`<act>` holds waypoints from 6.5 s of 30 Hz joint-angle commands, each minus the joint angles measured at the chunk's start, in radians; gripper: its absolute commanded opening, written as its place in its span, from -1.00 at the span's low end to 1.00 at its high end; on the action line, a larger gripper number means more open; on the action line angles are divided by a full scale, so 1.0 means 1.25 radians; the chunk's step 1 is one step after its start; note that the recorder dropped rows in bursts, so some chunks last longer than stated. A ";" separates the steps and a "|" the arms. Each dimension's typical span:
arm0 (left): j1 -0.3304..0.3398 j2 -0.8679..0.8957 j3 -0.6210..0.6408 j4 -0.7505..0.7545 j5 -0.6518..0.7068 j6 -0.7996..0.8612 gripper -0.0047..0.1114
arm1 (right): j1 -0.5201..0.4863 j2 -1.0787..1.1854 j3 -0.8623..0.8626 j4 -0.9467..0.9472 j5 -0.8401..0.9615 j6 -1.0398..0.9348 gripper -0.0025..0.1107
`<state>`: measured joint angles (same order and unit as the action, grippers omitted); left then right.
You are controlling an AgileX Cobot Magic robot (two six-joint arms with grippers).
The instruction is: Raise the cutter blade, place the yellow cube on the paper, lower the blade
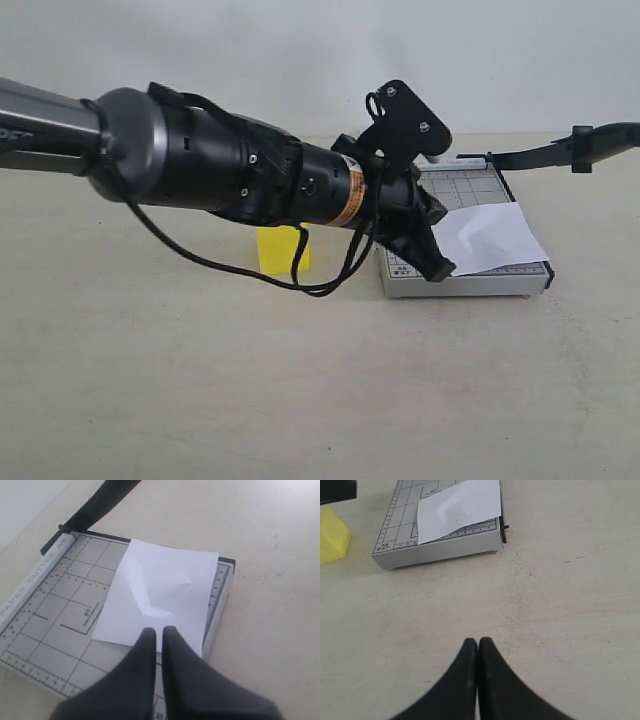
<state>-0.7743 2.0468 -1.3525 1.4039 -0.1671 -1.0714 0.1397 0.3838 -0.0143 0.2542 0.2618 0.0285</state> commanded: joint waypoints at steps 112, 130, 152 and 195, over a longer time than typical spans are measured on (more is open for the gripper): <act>-0.042 -0.013 -0.234 -0.532 0.964 -0.075 0.01 | 0.000 -0.002 0.011 0.002 0.010 -0.003 -0.96; -0.044 -0.013 -0.235 -0.591 1.094 0.103 0.21 | 0.000 -0.096 0.011 0.002 0.015 -0.003 -0.96; -0.044 -0.013 -0.236 -0.621 0.950 -0.099 0.34 | 0.000 -0.148 0.011 0.182 0.015 -0.003 -0.96; 0.082 0.151 -0.237 -0.672 0.718 -0.077 0.74 | 0.000 -0.148 0.011 0.187 0.015 -0.003 -0.96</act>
<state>-0.6741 2.2357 -1.6476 0.5705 0.7316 -1.1734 0.1397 0.2032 -0.0049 0.4837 0.2855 0.0288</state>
